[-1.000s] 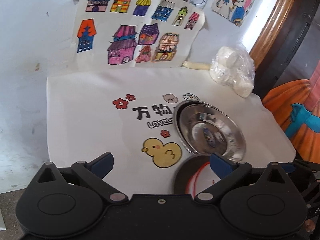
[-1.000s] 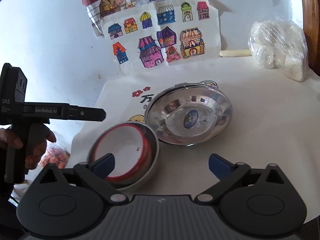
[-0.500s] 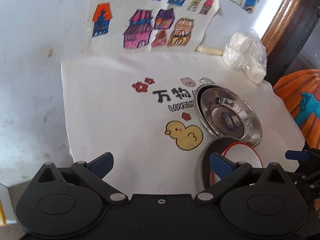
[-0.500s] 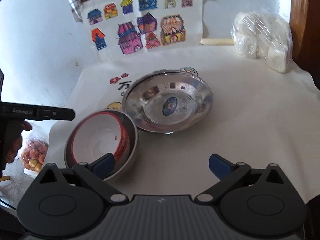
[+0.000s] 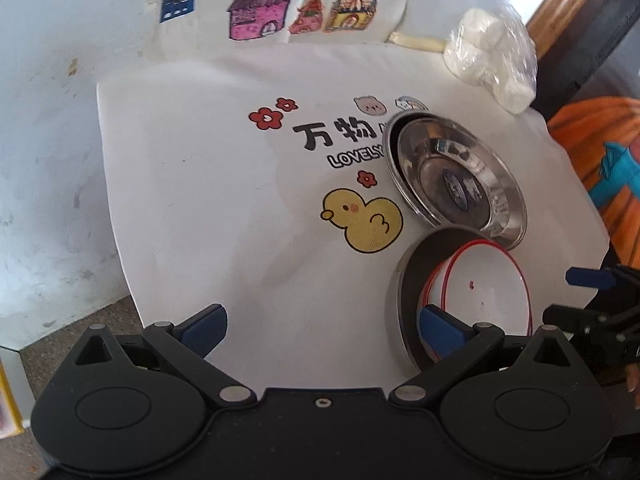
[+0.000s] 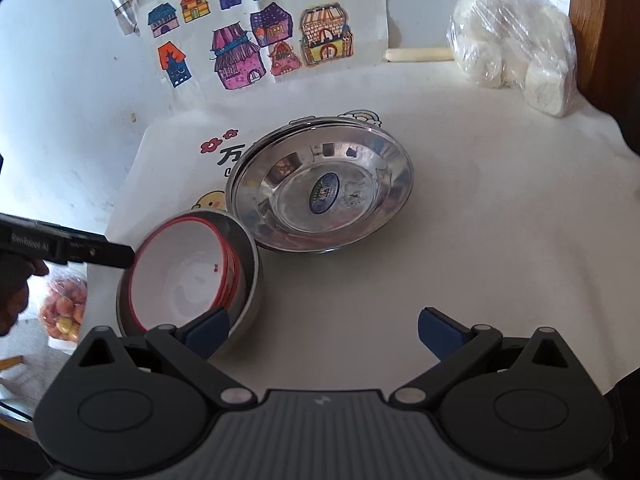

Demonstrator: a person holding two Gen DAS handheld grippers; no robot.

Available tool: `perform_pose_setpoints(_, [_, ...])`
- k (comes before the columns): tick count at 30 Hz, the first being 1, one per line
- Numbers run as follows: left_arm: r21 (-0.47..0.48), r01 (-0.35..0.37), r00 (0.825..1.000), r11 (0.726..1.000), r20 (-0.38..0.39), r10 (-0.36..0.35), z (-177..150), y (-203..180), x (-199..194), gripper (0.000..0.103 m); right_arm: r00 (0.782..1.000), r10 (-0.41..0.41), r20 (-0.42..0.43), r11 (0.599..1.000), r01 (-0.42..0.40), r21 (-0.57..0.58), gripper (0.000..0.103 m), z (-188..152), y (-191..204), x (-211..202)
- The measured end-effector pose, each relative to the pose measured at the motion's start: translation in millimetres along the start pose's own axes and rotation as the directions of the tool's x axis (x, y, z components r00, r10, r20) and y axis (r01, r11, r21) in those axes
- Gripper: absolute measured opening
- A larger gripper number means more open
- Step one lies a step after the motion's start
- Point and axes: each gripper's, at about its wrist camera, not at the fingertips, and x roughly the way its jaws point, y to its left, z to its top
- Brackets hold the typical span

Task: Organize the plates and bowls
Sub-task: 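Lift the open left gripper away from the nested bowls, then move the left gripper down onto the steel bowl's rim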

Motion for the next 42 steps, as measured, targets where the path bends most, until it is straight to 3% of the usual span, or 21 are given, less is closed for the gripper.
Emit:
perform_pose_setpoints(19, [0.008, -0.02, 0.997, 1.0, -0.073, 0.021, 5.3, -6.0, 16.3, 0.102, 0.997, -0.008, -0.076, 0.999, 0.01, 0.031, 0.103, 11.5, -3.3, 17.9])
perform_pose_setpoints(33, [0.172, -0.135, 0.984, 0.976, -0.094, 0.153, 2.9, -30.5, 28.7, 0.102, 0.995, -0.031, -0.1, 0.999, 0.028, -0.031, 0.103, 17.6, 6.0, 23.8])
perform_pose_setpoints(42, [0.195, -0.139, 0.984, 0.971, -0.087, 0.158, 3.4, -32.6, 27.6, 0.097, 0.994, -0.034, -0.103, 0.998, 0.029, -0.055, 0.103, 20.2, 6.5, 23.9])
